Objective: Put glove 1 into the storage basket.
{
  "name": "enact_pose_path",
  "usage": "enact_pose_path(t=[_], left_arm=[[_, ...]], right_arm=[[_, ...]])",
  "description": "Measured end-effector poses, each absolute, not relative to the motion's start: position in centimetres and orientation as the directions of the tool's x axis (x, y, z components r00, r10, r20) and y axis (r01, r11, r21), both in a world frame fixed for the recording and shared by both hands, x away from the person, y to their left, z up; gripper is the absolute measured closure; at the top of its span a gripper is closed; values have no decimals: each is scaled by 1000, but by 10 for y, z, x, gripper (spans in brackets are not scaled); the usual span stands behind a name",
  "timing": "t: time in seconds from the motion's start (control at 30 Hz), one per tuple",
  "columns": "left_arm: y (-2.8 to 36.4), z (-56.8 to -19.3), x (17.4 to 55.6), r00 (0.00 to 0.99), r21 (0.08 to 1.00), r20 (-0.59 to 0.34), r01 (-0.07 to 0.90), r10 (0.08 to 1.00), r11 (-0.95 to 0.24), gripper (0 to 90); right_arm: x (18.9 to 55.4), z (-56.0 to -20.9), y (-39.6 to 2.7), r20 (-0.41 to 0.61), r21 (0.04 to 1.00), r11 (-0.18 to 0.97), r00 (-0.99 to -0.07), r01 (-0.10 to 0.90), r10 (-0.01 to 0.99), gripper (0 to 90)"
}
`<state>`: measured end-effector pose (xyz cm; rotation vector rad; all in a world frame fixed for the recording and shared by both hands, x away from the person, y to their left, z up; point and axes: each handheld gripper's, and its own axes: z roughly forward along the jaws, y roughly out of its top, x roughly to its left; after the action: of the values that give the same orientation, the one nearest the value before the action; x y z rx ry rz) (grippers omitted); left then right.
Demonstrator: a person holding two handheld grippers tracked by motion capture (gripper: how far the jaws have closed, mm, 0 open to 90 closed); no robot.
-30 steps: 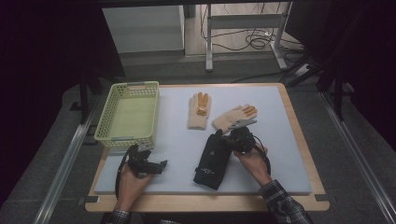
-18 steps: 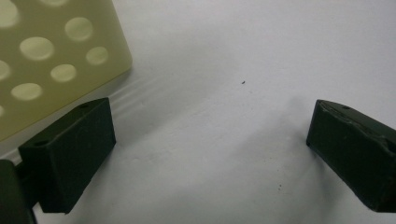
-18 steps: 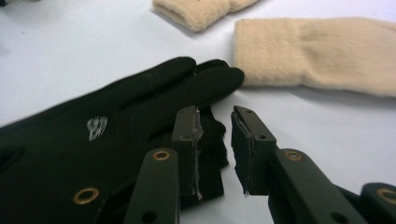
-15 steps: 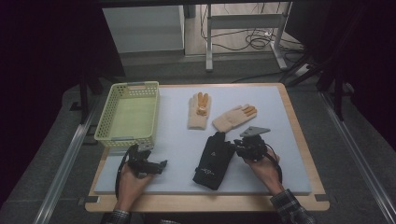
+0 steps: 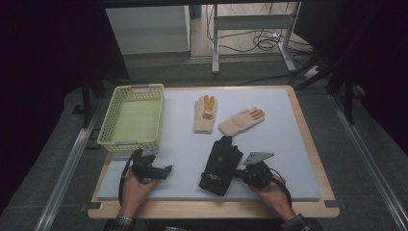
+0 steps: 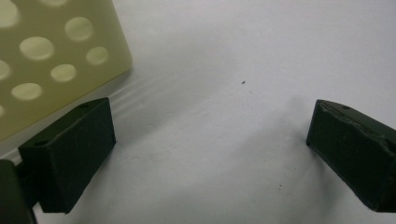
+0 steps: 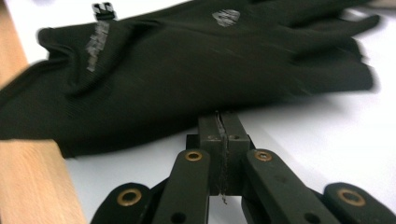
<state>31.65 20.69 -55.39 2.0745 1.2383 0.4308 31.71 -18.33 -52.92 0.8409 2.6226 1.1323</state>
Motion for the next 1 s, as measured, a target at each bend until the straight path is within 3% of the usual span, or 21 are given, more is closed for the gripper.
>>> enact_pose_path(t=[0.67, 1.0], left_arm=[[228, -553, 313, 498, 679, -45, 651, 866, -339, 16], [229, -554, 312, 500, 683, -46, 647, 865, -338, 13]], right_arm=[[343, -536, -110, 76, 735, 553, -859, 392, 507, 885], [340, -526, -118, 18, 735, 575, -858, 359, 513, 814]])
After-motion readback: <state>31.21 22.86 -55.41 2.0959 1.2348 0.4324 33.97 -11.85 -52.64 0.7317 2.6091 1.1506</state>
